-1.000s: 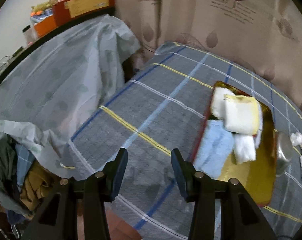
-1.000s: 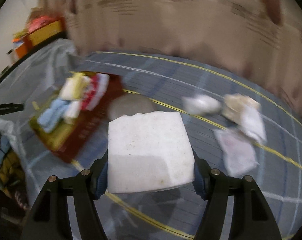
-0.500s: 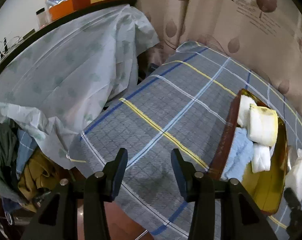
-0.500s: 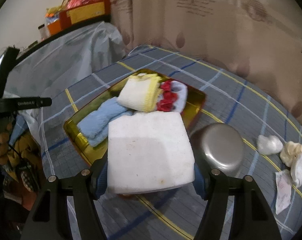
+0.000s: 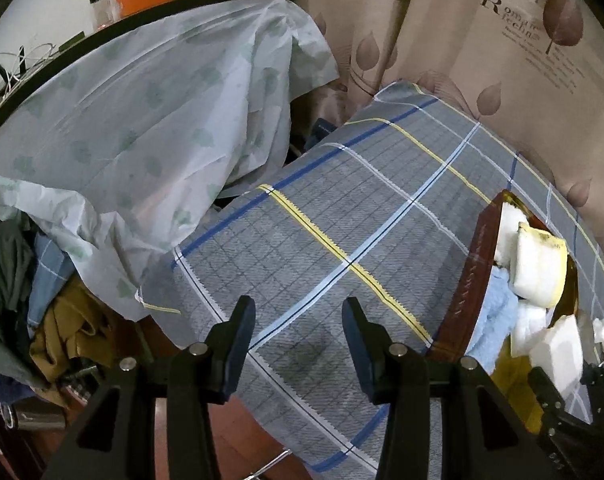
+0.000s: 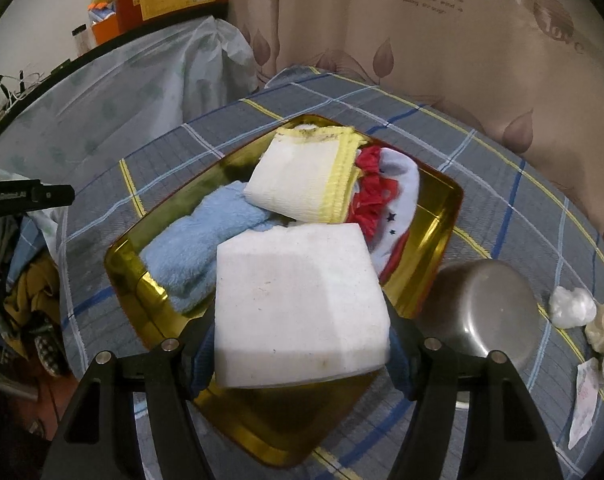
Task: Organize soft objects
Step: 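Lower the white pad with the right tool into the tray and release, then grasp the white cloth printed CLOTH from the pile with the right tool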
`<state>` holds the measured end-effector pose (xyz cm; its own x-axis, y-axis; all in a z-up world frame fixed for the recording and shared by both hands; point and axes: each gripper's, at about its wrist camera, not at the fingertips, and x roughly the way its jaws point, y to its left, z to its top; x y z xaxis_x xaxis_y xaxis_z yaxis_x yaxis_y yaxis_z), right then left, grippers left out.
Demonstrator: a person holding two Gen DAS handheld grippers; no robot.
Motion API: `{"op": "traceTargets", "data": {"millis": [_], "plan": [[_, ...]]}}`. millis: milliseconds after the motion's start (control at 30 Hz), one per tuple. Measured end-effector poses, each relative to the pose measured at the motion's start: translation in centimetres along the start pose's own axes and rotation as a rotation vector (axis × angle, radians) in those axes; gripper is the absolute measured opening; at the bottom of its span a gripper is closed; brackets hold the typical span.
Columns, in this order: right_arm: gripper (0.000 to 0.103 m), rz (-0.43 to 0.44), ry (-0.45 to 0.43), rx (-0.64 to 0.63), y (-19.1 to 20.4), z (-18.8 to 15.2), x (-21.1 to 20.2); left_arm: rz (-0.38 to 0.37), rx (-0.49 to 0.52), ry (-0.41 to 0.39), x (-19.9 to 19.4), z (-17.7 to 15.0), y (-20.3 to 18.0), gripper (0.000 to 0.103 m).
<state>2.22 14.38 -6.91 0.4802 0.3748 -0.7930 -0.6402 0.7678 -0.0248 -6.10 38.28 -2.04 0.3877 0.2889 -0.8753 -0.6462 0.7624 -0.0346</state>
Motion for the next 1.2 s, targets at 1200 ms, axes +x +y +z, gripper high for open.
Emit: {"op": "traceTargets", "data": {"millis": [1200], "plan": [[0.082,-0.097,-0.102,0.245,-10.4,-5.0,-7.1,-0.001,0.062,-0.005,0.1,-0.5,-1.6,0.046]]}}
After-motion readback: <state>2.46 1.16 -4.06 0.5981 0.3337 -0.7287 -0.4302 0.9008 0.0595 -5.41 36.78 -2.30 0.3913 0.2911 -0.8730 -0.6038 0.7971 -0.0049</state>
